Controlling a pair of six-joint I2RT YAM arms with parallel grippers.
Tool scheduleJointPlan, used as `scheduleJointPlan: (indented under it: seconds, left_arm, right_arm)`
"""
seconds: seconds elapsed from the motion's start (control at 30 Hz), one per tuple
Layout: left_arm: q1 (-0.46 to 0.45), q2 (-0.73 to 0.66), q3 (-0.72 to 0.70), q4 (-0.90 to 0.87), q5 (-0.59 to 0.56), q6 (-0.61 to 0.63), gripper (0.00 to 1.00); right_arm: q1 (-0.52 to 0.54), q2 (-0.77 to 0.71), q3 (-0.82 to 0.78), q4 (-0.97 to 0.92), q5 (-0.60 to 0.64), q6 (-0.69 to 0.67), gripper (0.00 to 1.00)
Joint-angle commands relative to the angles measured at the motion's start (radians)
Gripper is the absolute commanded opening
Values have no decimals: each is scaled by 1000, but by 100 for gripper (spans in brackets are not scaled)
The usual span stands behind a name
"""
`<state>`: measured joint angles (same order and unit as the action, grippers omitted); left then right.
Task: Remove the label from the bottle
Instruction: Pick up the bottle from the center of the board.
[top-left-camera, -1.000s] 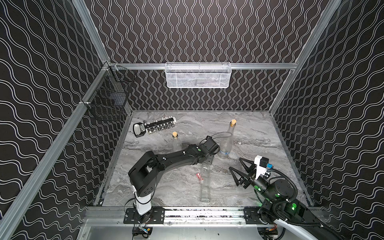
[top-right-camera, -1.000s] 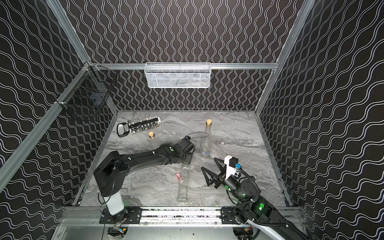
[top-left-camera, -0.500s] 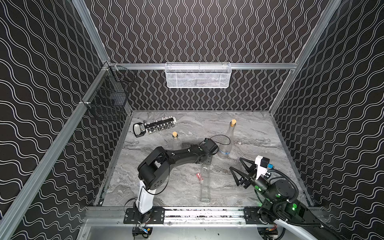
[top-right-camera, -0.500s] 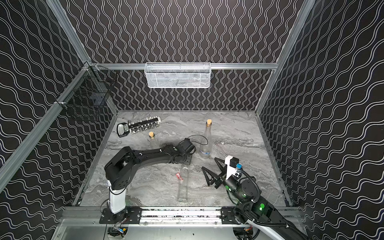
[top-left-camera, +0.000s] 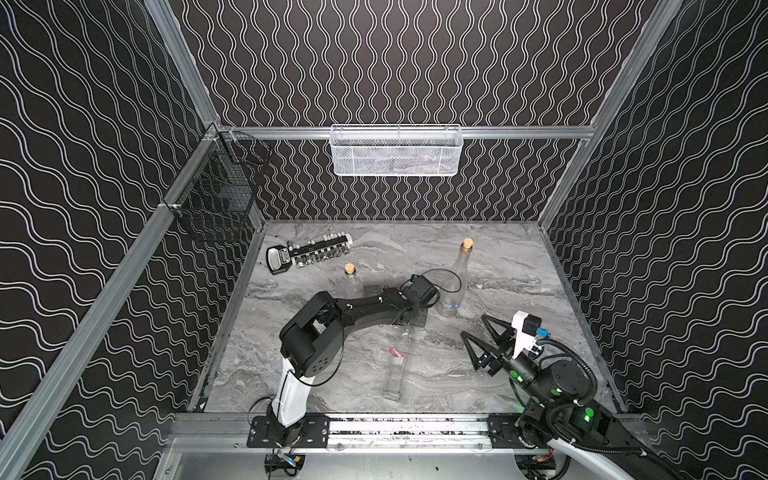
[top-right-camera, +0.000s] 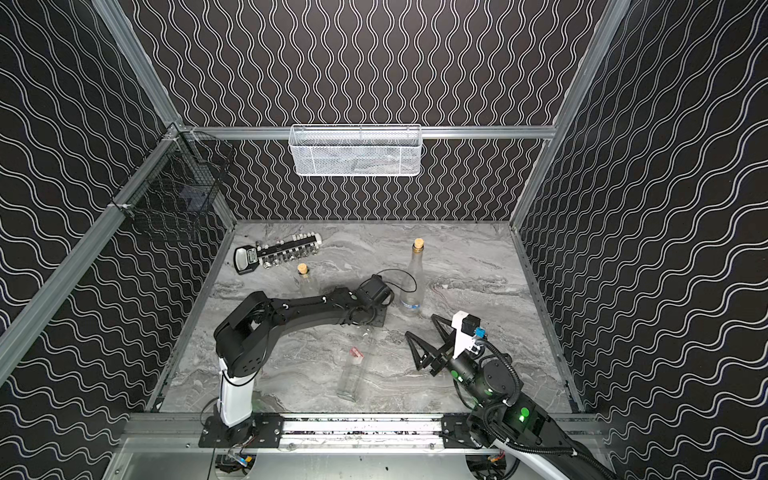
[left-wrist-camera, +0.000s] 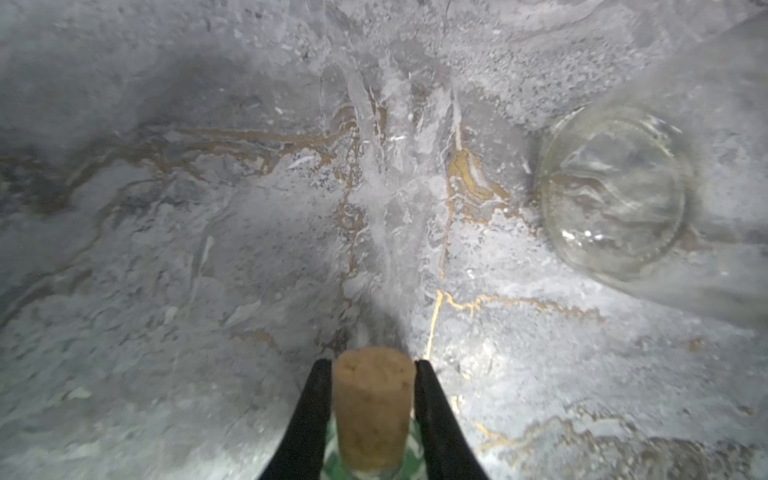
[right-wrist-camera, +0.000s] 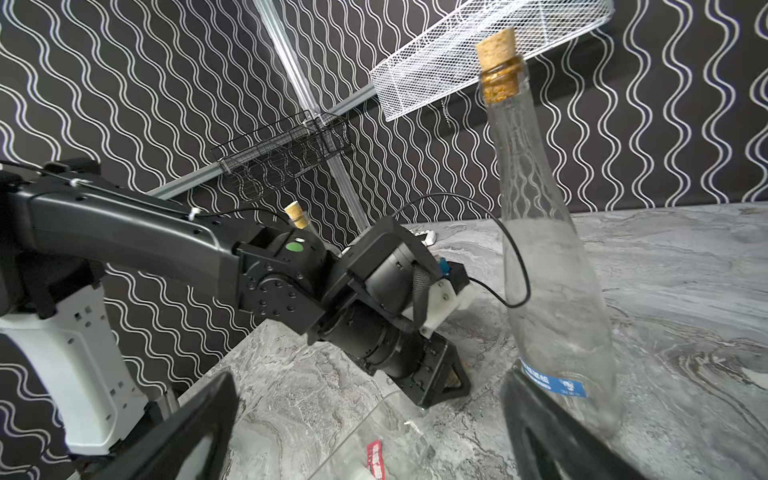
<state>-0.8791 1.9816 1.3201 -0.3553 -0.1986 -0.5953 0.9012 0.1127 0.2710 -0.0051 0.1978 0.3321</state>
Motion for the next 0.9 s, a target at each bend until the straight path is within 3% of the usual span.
scheduleJointPlan:
  seconds: [0.0, 0.13, 0.4, 0.67, 0.87]
  left_arm:
    - [-1, -37, -7, -5, -20, 25, 8]
    - [0, -119, -32, 14, -18, 30, 0]
    - [-2, -447, -176, 157, 17, 154, 0]
    - [0, -785, -365, 347, 348, 458, 0]
    - [1, -895, -470, 411, 574, 694, 0]
  right_arm:
    - [1, -1, -4, 7, 25, 13, 100]
    - [1, 2, 0, 3, 31, 10, 100]
    - [2, 24, 26, -4, 24, -15, 100]
    - [1, 54, 53, -37, -40, -87, 100]
    - [1, 86, 17, 48, -123, -166, 98]
